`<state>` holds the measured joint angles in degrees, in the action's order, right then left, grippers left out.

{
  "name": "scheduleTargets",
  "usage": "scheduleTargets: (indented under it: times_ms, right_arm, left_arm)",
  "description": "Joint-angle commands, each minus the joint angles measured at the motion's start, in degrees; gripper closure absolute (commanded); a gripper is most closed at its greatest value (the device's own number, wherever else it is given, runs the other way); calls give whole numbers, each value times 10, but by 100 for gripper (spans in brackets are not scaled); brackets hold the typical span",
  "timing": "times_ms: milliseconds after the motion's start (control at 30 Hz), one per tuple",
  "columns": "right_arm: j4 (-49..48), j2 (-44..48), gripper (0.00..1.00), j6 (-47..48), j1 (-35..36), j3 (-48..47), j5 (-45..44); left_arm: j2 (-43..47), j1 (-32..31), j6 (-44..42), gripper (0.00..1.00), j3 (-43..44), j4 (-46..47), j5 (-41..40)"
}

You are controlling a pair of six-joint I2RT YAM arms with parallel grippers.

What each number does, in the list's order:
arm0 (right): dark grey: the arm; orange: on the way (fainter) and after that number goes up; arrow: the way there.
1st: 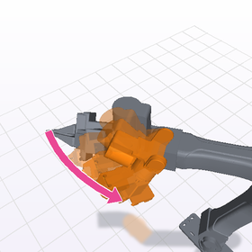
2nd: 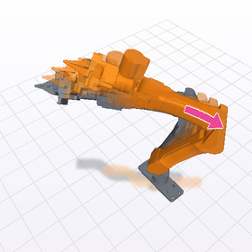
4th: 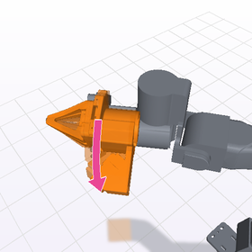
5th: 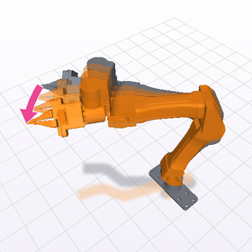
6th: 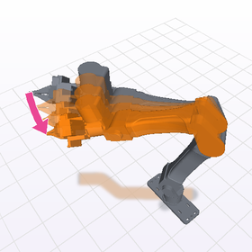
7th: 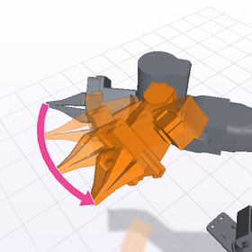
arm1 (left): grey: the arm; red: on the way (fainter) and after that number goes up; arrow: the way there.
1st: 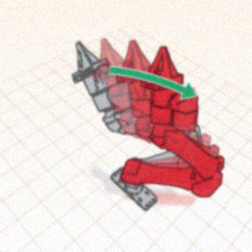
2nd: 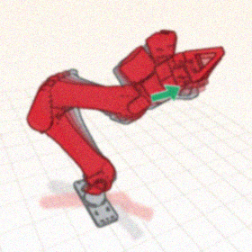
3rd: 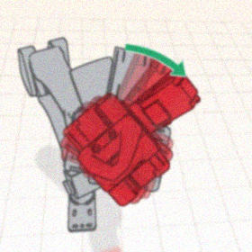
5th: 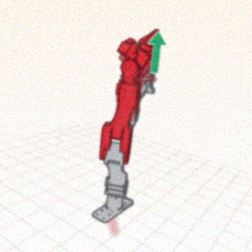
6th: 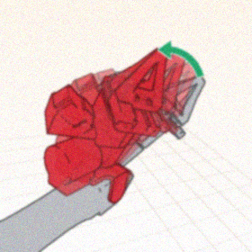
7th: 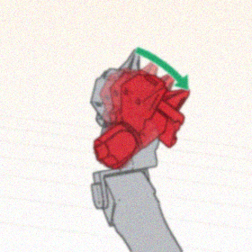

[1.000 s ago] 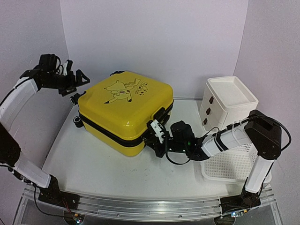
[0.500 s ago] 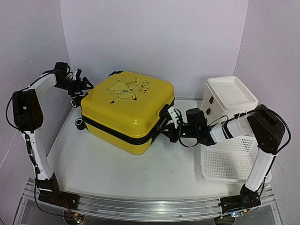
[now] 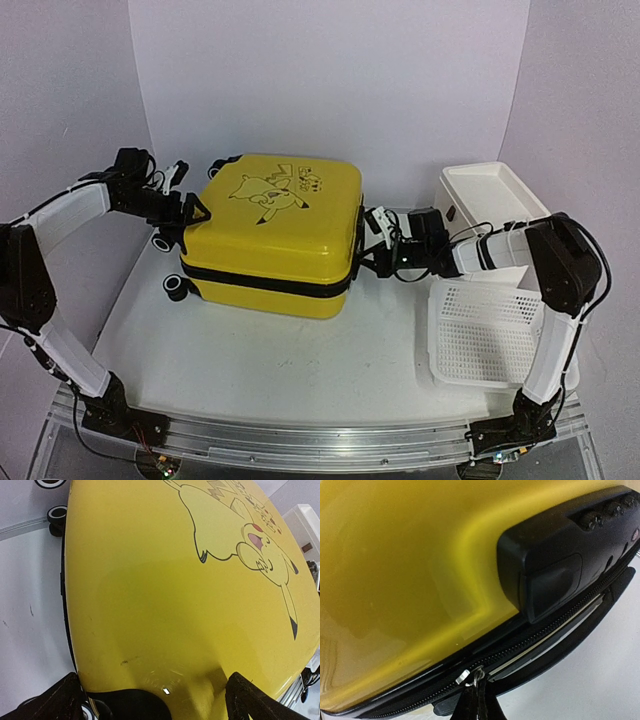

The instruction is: Open, take out, and arrange the luggage

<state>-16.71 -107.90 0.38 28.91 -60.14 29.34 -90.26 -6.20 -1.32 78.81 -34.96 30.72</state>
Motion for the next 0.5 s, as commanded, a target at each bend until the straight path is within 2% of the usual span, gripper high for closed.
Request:
scheduleTargets:
  times_ms: [0, 100, 233, 400, 467]
  right_arm:
    - [38, 34, 100, 42, 15, -25, 44]
    - [100, 75, 100, 70, 15, 2, 49]
    - [146, 130, 100, 78, 20, 53, 92]
    - [184, 200, 100, 83, 66, 106, 114]
    - [182, 217, 100, 77, 94, 121, 91]
  left_arm:
    - [73, -69, 18, 1, -84, -53, -3]
    - [105, -75, 60, 1, -123, -34, -36]
    - [135, -75, 117, 6, -189, 34, -42]
    - [141, -75, 166, 9, -228, 84, -46]
    - [138, -75, 173, 9, -233, 88, -46]
